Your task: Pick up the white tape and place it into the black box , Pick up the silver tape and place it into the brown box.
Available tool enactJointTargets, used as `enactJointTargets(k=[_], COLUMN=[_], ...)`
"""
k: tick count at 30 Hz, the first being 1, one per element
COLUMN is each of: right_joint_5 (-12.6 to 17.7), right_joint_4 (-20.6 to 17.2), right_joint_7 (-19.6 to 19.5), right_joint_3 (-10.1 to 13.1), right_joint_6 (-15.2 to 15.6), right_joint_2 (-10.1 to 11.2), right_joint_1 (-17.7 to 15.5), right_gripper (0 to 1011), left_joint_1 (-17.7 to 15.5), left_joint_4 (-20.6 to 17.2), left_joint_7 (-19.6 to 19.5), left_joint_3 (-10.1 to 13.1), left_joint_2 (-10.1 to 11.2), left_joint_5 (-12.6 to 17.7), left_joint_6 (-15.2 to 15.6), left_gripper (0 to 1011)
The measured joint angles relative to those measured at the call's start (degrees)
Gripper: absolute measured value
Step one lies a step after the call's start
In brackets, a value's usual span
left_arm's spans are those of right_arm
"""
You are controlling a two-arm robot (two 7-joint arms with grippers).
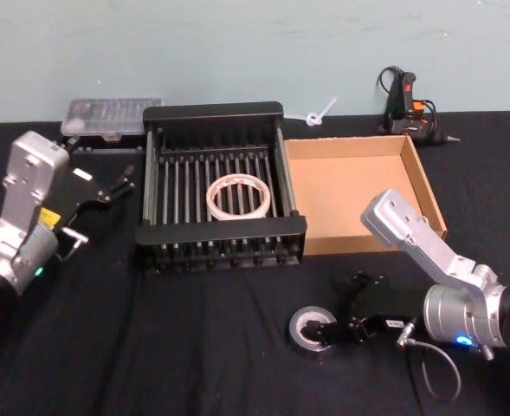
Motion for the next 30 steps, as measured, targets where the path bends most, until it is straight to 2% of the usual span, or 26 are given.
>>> enactJointTargets(k=[14, 19, 21, 30], right_joint_5=[0.0, 0.0, 0.0, 0.0], right_joint_4=[0.0, 0.0, 0.0, -0.1], right_joint_7=[0.1, 0.1, 0.1, 0.1], right_joint_3=[0.1, 0.1, 0.1, 0.1], right_joint_6=[0.0, -0.1, -0.1, -0.1], right_joint_2=[0.0, 0.1, 0.1, 0.1], right_joint_1=[0.0, 0.0, 0.0, 0.0], right_gripper=[981, 841, 824, 509], left_joint_1=[0.0, 0.0, 0.0, 0.0], left_joint_4=[0.0, 0.0, 0.0, 0.0], left_joint_7=[0.0, 0.0, 0.0, 0.0], left_joint_3=[0.0, 0.0, 0.0, 0.0], left_joint_2=[0.0, 0.0, 0.0, 0.0], left_joint_5=[0.0, 0.0, 0.0, 0.0], left_joint_6=[0.0, 0.0, 0.0, 0.0], left_gripper=[1001, 1001, 1001, 1001])
